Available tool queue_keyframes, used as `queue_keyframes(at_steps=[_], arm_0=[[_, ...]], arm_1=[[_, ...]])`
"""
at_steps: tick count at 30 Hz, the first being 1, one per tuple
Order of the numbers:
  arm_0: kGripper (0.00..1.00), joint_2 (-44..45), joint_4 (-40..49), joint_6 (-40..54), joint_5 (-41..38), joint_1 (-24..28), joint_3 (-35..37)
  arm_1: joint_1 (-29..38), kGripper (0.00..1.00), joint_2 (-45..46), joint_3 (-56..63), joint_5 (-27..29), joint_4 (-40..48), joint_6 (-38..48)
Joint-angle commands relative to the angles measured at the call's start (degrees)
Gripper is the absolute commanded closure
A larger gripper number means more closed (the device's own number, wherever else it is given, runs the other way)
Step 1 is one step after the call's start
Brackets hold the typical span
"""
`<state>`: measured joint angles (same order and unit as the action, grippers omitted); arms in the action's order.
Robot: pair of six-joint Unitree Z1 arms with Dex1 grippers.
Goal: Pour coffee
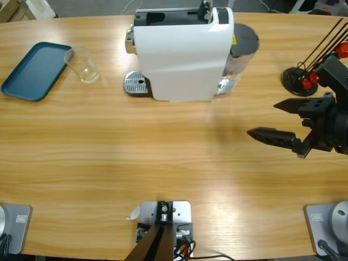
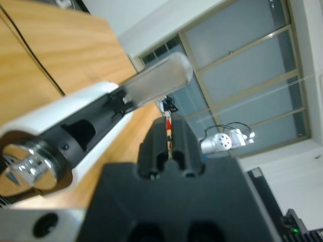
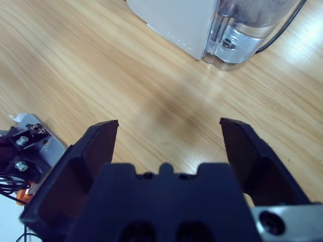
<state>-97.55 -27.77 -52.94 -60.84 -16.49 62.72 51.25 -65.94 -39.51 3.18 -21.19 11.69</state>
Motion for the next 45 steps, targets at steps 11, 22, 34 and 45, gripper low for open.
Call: queue_keyframes(at_steps=[11,22,34,45], arm_0=[[0.366,16.04,60.27,45.82,71.43,-16.75,8.50],[0.335,29.28,54.54,47.91,71.55,-19.60,-6.81],[0.331,31.69,53.08,49.02,71.37,-19.38,-10.43],[0.331,32.36,54.46,48.81,70.07,-18.49,-9.72]], arm_1=[[0.43,0.173,-0.73,1.39,8.92,0.20,6.21],[-13.33,0.216,3.87,-4.33,13.40,-8.78,6.66],[-32.46,0.225,1.80,-3.82,11.92,-5.59,7.19],[-36.39,0.239,-5.85,-4.89,11.64,2.11,4.92]])
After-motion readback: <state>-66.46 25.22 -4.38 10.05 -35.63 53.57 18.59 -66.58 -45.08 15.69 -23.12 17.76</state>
